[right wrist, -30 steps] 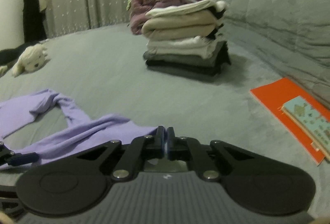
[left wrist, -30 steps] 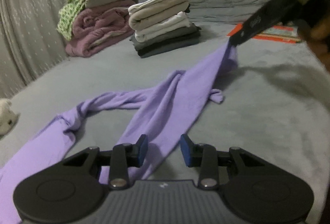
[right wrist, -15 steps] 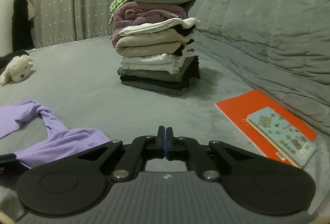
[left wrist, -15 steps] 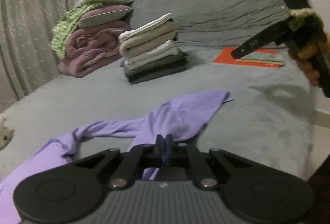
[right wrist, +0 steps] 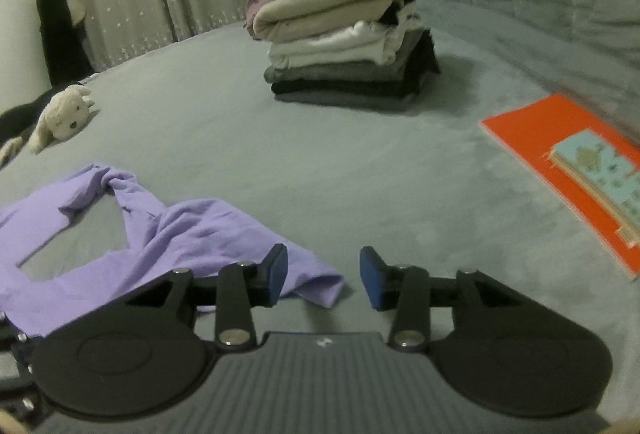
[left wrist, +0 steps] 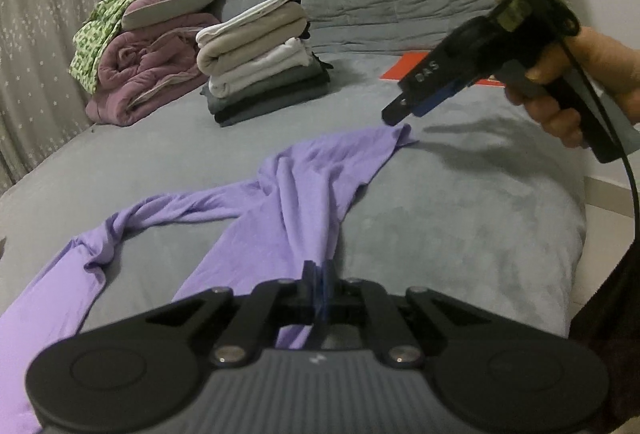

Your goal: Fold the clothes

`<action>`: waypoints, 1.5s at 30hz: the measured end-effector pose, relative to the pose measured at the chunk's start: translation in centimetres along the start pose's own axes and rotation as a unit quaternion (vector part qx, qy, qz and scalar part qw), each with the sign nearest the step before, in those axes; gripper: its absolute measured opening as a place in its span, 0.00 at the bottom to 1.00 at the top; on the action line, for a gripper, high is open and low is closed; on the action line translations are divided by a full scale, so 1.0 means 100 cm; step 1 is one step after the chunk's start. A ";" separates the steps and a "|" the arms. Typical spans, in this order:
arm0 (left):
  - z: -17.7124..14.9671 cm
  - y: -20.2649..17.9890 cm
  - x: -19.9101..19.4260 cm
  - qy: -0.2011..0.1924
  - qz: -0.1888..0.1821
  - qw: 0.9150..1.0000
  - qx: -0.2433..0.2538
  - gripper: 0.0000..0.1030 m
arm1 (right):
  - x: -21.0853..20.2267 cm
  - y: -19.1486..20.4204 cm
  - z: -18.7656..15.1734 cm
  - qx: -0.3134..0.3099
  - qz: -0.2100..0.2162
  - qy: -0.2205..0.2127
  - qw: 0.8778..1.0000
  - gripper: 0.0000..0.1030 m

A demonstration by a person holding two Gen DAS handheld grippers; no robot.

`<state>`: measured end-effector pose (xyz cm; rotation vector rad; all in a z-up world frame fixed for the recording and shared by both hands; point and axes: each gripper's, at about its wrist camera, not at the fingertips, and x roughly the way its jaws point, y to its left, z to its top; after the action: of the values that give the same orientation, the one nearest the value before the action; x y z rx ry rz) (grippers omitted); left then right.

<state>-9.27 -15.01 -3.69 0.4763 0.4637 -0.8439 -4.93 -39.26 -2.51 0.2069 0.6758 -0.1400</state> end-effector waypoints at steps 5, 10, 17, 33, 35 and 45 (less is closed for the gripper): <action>0.000 0.002 0.008 0.004 0.009 1.000 -0.002 0.02 | 0.018 0.006 -0.003 0.003 0.004 0.021 1.000 0.03; 0.006 0.010 0.000 -0.014 0.013 1.000 -0.021 0.02 | -0.005 0.006 0.004 0.001 -0.027 -0.028 0.999 0.03; 0.013 0.007 -0.009 -0.021 -0.051 0.998 -0.036 0.02 | -0.050 -0.006 0.010 -0.018 -0.058 -0.057 0.997 0.03; -0.002 0.017 0.002 0.014 -0.073 0.995 -0.063 0.35 | -0.016 0.006 -0.003 -0.034 -0.056 0.020 0.998 0.38; -0.003 0.023 0.001 0.016 -0.066 0.995 -0.067 0.35 | -0.013 0.016 0.003 -0.035 -0.037 0.010 0.999 0.38; -0.018 0.050 0.001 0.037 -0.044 0.994 -0.094 0.39 | 0.036 0.091 0.022 -0.072 0.055 0.029 0.995 0.39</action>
<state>-5.59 -11.20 -4.10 0.3167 0.6297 -0.8595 0.92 -31.20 -1.82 0.1088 0.7282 0.0204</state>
